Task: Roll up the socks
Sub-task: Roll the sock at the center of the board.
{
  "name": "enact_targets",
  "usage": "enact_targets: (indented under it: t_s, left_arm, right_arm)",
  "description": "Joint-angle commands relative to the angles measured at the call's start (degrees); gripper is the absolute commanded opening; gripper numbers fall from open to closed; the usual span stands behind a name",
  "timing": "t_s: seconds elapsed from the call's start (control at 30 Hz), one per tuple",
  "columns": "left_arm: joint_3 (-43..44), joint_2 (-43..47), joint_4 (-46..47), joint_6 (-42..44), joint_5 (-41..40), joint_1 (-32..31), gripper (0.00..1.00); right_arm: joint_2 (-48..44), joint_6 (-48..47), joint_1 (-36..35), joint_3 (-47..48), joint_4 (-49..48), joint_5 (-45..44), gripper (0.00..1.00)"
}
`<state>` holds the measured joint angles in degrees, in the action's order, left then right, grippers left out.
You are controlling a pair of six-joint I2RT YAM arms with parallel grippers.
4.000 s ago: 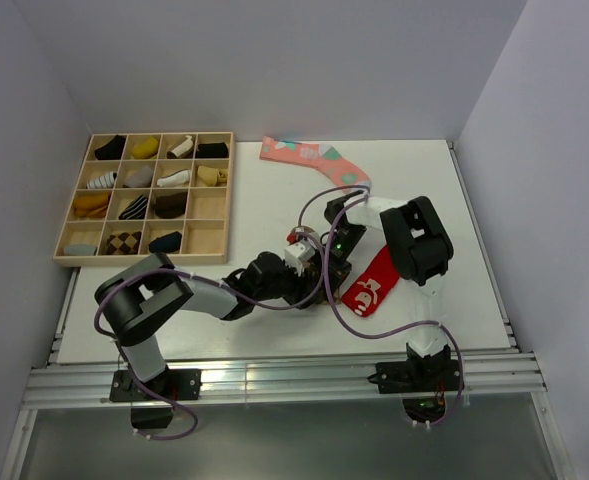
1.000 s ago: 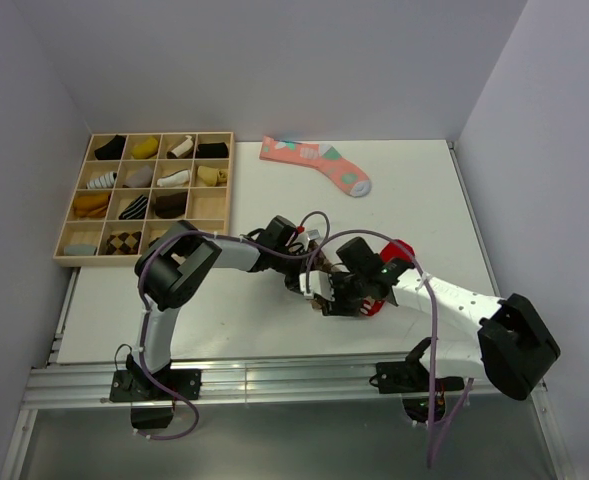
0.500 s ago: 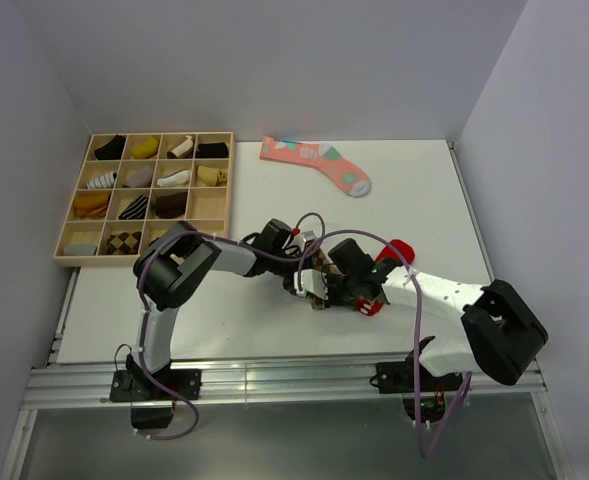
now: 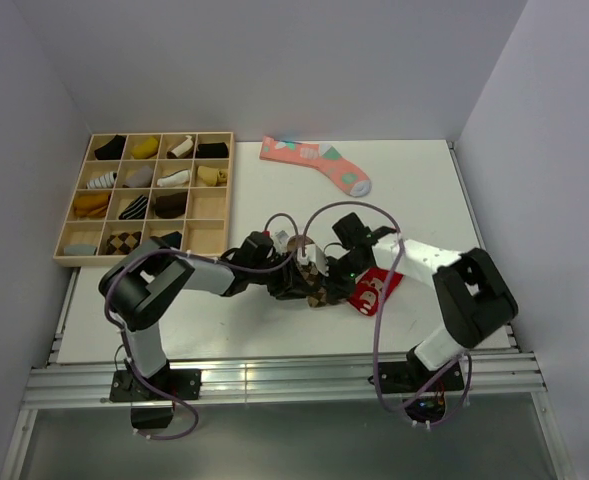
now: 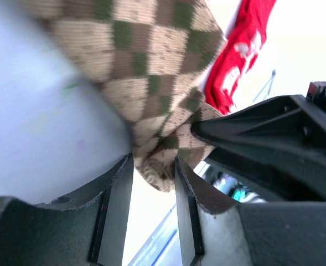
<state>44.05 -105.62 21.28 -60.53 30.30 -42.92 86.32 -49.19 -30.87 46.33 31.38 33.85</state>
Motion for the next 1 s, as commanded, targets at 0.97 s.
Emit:
enact_targets:
  t_s: [0.97]
  left_arm:
    - [-4.7,8.8,18.1,33.1,-22.0,-10.8,0.58]
  right_arm:
    - [36.5,-1.7,8.8,33.5,36.7,8.6,0.13]
